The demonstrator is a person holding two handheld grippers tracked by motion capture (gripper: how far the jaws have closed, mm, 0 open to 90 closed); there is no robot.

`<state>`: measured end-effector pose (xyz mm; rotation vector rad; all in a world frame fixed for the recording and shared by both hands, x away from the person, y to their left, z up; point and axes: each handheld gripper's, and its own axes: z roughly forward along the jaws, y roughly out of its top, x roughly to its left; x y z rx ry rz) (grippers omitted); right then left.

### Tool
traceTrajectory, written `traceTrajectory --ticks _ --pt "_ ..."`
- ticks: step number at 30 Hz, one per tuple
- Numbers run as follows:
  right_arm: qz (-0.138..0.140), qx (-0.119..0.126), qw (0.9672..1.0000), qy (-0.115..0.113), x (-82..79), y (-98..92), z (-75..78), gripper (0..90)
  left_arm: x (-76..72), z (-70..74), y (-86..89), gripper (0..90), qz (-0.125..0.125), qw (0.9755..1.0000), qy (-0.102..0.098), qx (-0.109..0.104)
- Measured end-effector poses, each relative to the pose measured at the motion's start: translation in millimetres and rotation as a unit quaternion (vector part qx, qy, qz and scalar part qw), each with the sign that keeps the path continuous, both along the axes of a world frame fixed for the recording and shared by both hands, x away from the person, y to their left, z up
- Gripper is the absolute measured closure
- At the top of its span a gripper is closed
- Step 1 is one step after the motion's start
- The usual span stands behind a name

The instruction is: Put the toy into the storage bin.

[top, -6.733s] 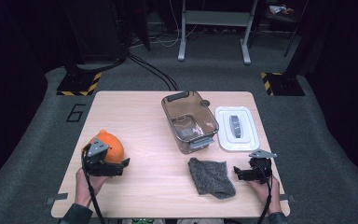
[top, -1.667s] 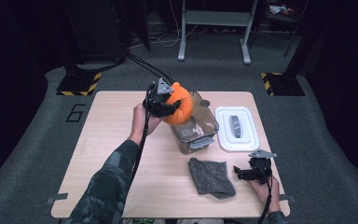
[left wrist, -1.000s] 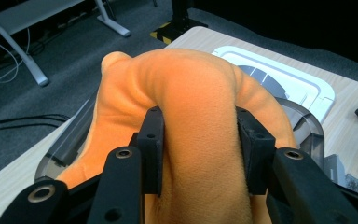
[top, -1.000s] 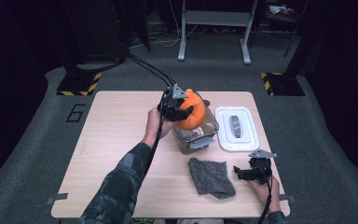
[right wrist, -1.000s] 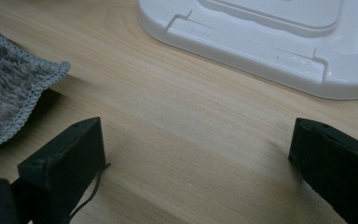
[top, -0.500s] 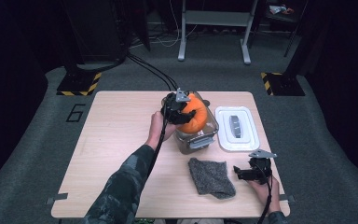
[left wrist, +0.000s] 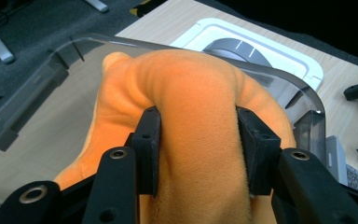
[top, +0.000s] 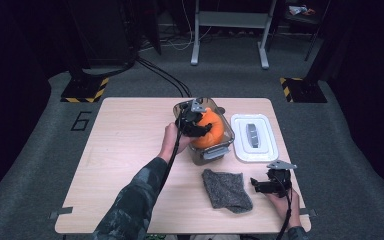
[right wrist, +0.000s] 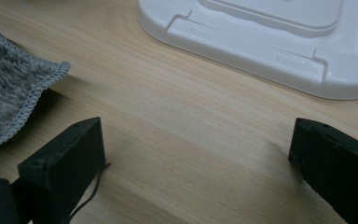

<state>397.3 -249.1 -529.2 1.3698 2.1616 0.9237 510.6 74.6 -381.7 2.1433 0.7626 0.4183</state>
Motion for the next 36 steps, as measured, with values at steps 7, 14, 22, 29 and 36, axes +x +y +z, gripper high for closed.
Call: traceTrajectory --ticks 7,14,22,29,36 --pt "0.000 0.000 1.0000 0.000 0.0 0.1 0.0 2.9 1.6 -5.5 -1.3 54.7 -0.004 0.9999 0.011 0.007" --pt "0.002 -0.001 1.0000 0.000 0.0 -0.3 0.0 2.8 3.1 -8.5 -2.3 51.9 -0.005 0.9995 0.024 0.018" --pt "0.001 -0.001 1.0000 0.000 0.0 -0.2 0.0 2.8 4.6 -11.6 -4.2 46.6 0.000 0.9988 0.037 0.031" --pt "0.000 0.000 1.0000 0.000 0.0 0.0 0.0 2.9 6.9 -13.7 -6.6 41.2 0.002 0.9978 0.046 0.047" --pt "0.001 -0.001 1.0000 0.000 0.0 -0.1 0.0 2.8 8.3 -16.3 -10.0 39.2 0.001 0.9966 0.056 0.061"
